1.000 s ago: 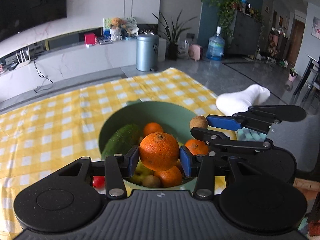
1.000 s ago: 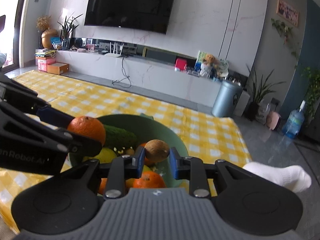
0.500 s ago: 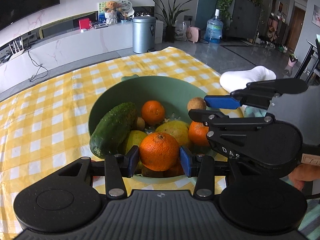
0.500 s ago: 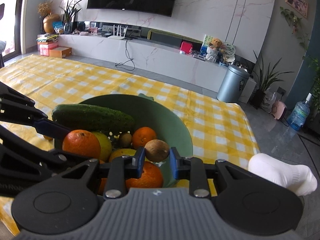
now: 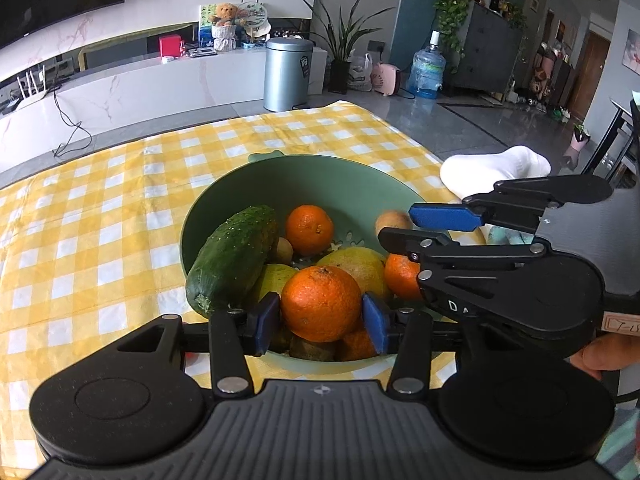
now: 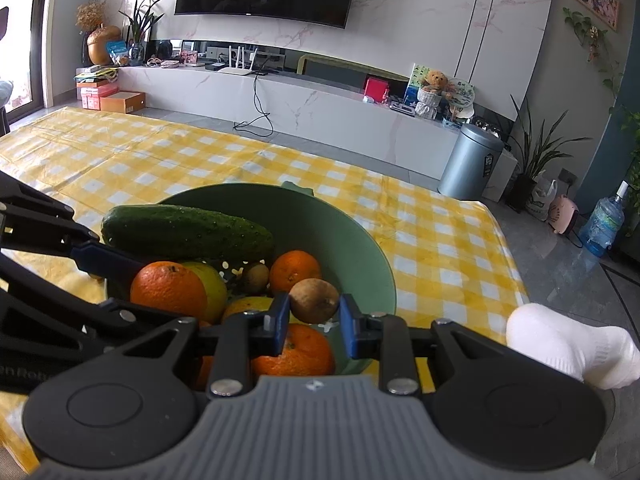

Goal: Organize fruits
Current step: 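Open both grippers to drop the orange and kiwi into the colander, then withdraw both grippers toward the tomato and kiwi on the cloth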

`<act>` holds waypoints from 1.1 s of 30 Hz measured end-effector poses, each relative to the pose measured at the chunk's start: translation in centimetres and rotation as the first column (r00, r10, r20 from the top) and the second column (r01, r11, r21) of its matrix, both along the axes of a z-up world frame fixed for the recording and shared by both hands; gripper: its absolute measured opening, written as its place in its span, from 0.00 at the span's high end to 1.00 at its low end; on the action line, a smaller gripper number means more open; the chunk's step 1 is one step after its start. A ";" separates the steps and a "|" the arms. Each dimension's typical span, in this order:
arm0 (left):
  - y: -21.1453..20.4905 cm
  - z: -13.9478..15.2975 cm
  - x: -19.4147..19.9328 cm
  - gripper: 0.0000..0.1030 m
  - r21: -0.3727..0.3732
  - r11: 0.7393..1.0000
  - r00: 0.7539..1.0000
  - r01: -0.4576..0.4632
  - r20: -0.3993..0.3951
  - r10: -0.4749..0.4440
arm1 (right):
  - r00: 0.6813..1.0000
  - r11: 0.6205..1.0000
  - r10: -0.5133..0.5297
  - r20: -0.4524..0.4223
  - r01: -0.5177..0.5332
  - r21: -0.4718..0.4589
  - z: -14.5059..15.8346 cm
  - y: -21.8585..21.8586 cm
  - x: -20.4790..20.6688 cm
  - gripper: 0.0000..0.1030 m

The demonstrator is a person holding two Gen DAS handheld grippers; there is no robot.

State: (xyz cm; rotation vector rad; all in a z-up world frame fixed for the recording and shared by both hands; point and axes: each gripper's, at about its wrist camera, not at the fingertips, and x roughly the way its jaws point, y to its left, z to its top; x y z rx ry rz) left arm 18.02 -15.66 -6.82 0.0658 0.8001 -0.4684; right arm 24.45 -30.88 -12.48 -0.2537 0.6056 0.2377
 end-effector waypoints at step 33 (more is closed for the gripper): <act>5.4 3.8 -2.8 0.29 0.064 0.985 0.983 -0.160 0.101 0.153 | 0.990 0.936 0.131 -0.052 -0.106 0.335 1.0 0.9 -2.5 0.55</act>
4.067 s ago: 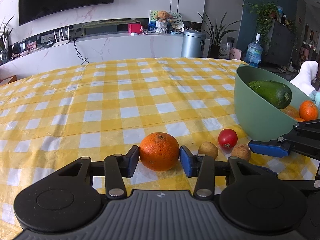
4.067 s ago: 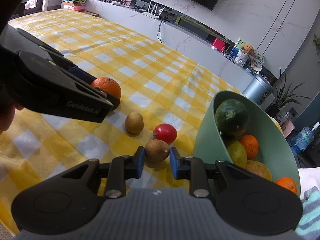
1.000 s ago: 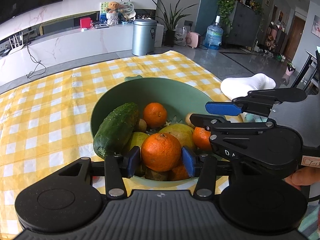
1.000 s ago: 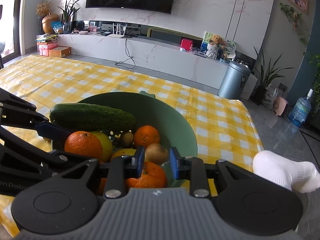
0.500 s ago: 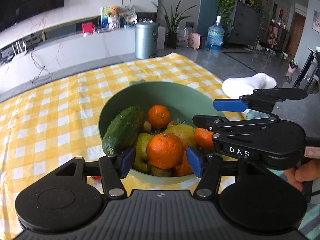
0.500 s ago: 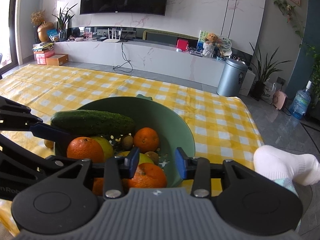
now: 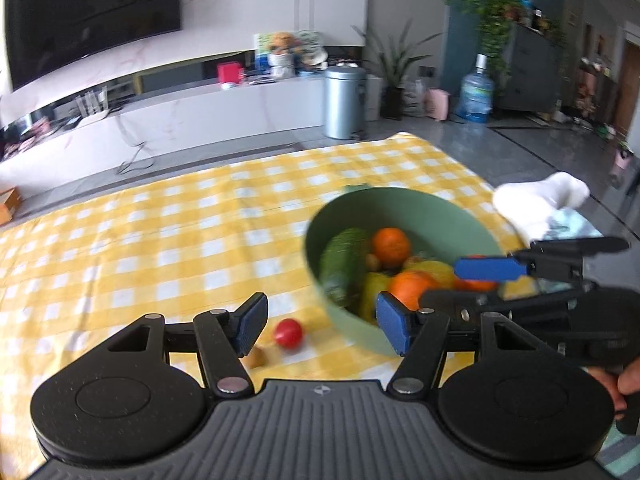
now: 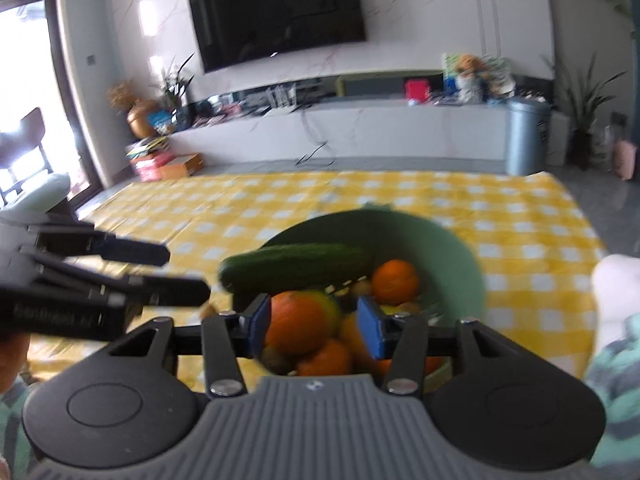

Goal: Organize fruits
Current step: 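Withdraw both grippers toward the tomato and kiwi on the cloth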

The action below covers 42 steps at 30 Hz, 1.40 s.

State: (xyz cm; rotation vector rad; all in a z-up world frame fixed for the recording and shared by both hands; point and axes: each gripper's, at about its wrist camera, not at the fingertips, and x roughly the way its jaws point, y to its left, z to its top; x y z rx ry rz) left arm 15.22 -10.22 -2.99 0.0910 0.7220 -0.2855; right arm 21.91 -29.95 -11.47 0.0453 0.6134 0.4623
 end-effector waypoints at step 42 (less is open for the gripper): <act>6.9 -2.7 -0.7 0.30 -0.045 0.999 1.000 0.000 -0.030 -0.002 | 0.977 0.980 -0.189 0.096 0.194 -0.052 0.7 3.1 0.6 0.59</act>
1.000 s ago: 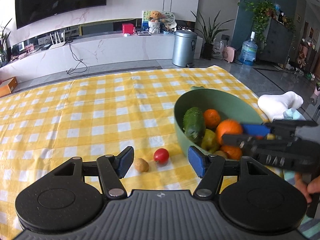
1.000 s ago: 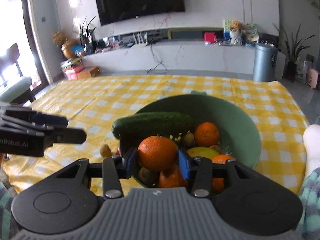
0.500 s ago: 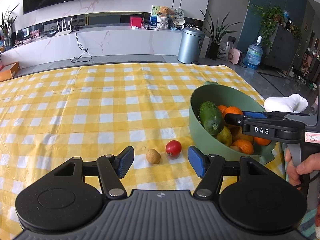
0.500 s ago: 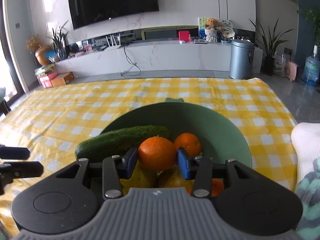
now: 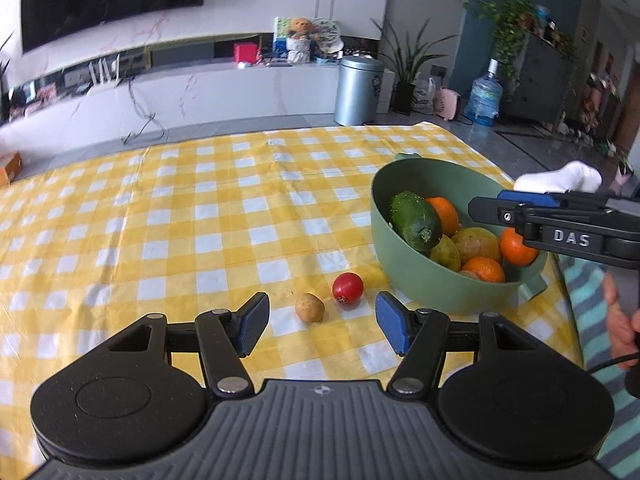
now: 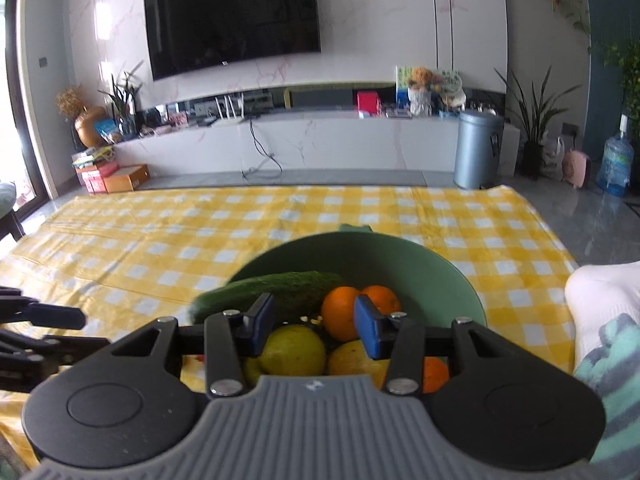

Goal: Organize fruits
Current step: 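Withdraw both grippers toward the tomato and kiwi on the cloth, then grasp the brown kiwi with the left gripper while the right gripper grasps the red tomato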

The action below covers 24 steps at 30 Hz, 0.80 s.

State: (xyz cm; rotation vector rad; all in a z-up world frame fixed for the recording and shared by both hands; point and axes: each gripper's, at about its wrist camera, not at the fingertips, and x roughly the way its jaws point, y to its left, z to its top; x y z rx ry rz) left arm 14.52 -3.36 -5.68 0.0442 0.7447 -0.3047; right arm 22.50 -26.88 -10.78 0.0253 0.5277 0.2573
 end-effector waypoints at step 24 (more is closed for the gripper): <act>0.9 -2.6 1.1 0.51 0.016 0.999 0.998 0.041 -0.055 -0.040 | 0.972 0.938 0.231 -0.034 -0.232 -0.258 -4.1 10.5 -3.5 0.82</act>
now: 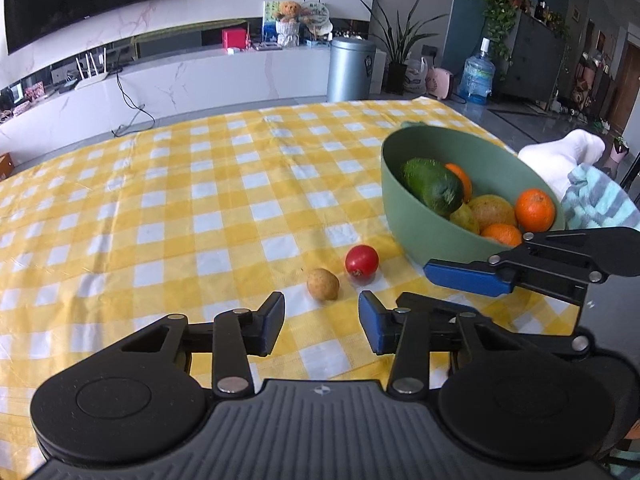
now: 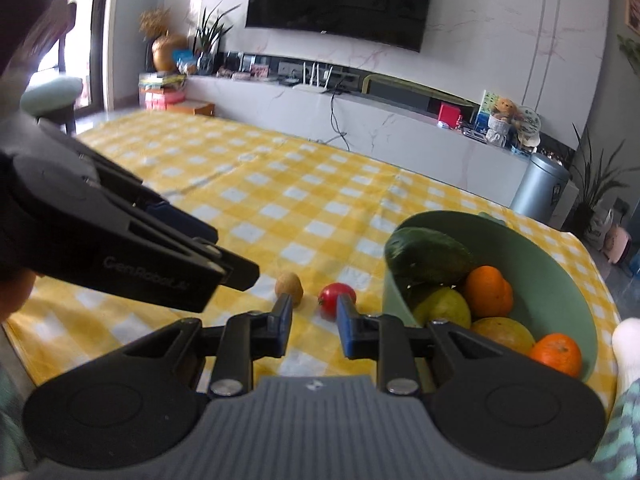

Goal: Organize fruits
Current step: 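Grasp the brown kiwi with the left gripper while the right gripper grasps the red tomato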

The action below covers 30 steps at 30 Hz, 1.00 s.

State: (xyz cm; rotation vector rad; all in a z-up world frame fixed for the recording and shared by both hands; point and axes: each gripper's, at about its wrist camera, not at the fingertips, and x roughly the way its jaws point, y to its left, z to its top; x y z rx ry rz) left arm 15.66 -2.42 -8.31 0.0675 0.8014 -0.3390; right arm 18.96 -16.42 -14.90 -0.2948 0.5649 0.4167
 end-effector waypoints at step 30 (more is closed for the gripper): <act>1.5 -4.8 3.7 0.77 -0.196 0.980 0.999 0.024 -0.037 -0.032 | 0.999 0.989 -0.037 0.039 0.042 -0.145 -2.5 1.7 1.8 0.82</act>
